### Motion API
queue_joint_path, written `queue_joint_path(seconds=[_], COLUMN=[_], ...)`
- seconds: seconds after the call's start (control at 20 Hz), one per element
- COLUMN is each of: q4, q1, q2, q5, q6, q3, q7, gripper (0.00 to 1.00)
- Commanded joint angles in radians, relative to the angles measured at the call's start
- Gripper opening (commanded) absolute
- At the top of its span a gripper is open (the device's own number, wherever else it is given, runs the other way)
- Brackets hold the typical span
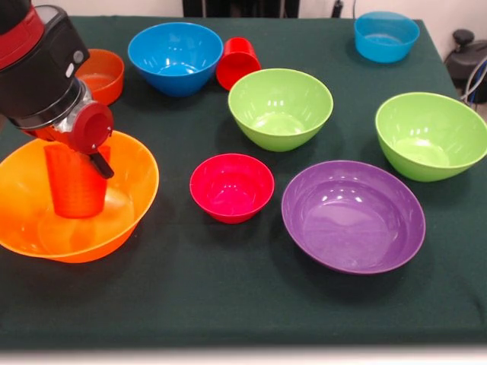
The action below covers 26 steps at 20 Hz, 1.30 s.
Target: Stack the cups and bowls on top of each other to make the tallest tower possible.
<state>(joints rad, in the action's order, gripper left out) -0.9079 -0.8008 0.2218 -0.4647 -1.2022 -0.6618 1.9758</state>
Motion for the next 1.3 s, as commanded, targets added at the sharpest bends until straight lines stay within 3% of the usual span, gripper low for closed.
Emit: queue_joint_path(seconds=[0.05,0.1,0.4,0.75,1.3], q4=[0.046,0.045,0.051,0.098,0.075], q1=[0.045,0.046,0.05,0.056,0.051], q2=[-0.009,-0.012,-0.02,-0.045,-0.043], q5=[-0.107,-0.112,-0.071,-0.065,-0.064], q6=[0.013,0.03,-0.104,-0.144,-0.137], q3=[0.047,0.047,0.059,0.054,0.056], q7=[-0.269,-0.269,-0.237,-0.256,-0.247], gripper=[0.0,0.0,0.0,0.0,0.0])
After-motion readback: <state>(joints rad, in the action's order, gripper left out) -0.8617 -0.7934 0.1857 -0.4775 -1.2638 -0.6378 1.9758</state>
